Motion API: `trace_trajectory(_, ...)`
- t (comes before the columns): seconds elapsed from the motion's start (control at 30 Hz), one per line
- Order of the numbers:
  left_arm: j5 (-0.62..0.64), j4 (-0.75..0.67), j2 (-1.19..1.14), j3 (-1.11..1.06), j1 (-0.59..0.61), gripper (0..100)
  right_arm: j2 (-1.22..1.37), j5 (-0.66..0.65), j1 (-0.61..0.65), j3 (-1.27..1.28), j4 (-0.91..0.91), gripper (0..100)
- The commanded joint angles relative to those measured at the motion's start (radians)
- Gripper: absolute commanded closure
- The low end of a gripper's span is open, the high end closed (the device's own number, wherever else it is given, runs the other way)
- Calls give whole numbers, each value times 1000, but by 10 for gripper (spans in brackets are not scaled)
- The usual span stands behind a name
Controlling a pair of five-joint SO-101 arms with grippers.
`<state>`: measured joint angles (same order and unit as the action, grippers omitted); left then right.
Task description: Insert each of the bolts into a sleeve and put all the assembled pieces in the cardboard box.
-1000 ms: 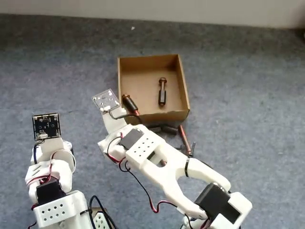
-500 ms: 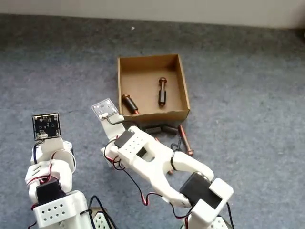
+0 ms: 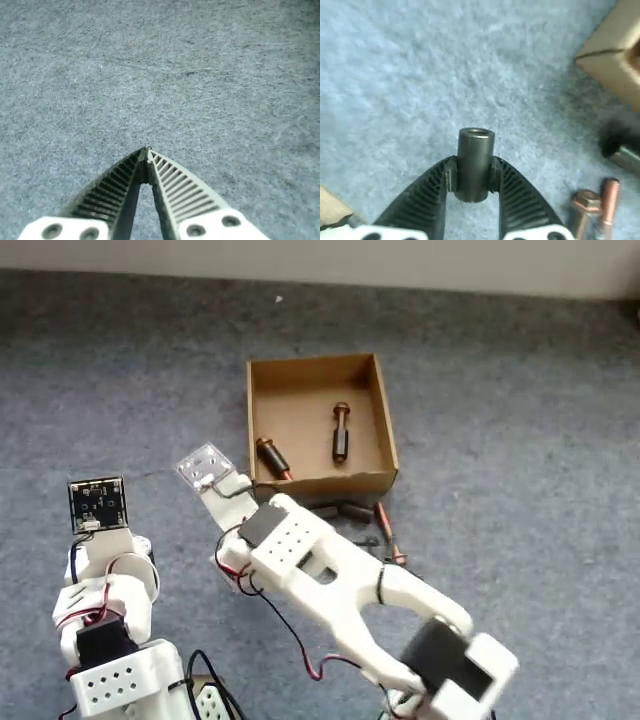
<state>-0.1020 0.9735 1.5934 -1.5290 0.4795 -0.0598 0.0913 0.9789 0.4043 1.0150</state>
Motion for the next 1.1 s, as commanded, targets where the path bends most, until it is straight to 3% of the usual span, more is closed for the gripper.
trace_trajectory(0.0, 12, -18, 7, 44, -12, 993, -222, -38, -58, -21, 28, 994)
trace_trajectory(0.23, 14, -14, 5, 44, -42, 993, -555, -84, -203, 208, 30, 994)
trace_trajectory(0.57, 11, -12, 5, 2, -309, 993, -972, -120, -532, 509, 28, 994)
trace_trajectory(0.83, 17, -12, 5, 12, -538, 993, -1058, -112, -700, 656, -41, 994)
trace_trajectory(1.0, 21, -12, -4, 73, -619, 993, -1058, -49, -783, 736, -160, 994)
trace_trajectory(1.07, 91, -12, -5, 131, -631, 993, -1058, -28, -812, 748, -183, 994)
